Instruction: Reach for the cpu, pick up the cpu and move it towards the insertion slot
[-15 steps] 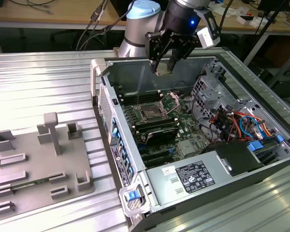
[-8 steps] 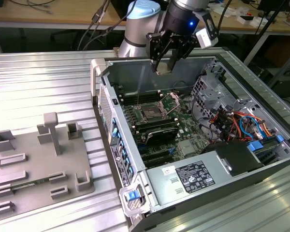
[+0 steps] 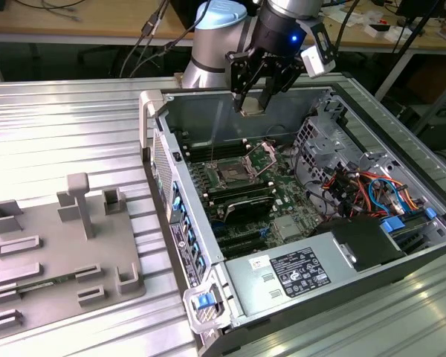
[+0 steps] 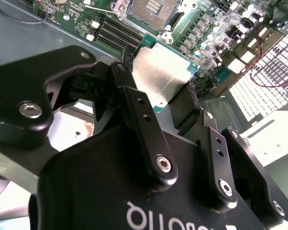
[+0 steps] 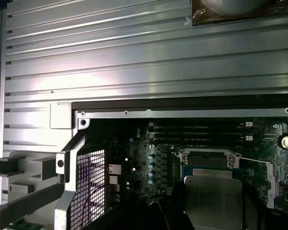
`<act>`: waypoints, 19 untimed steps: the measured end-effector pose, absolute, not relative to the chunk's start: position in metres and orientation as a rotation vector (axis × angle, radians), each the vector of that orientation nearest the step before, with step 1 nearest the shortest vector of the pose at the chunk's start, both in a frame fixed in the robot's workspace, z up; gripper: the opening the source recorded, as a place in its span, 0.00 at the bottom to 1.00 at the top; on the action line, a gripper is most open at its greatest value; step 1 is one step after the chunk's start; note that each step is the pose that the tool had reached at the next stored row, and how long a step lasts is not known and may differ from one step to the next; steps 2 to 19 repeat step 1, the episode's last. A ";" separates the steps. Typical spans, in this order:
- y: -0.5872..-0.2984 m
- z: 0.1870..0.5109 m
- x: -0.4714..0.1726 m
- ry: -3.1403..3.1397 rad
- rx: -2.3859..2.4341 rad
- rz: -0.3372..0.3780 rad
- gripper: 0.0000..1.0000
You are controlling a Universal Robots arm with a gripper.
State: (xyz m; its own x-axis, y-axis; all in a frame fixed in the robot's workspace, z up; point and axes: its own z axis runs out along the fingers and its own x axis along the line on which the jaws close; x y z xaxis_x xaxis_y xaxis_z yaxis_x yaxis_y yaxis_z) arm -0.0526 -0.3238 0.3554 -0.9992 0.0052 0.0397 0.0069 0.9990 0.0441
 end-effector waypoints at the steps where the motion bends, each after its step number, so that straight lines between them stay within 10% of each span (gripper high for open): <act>1: -0.324 0.355 -0.053 -3.101 -0.010 -0.069 0.55; 19: -0.324 0.355 -0.053 -3.101 -0.010 -0.069 0.55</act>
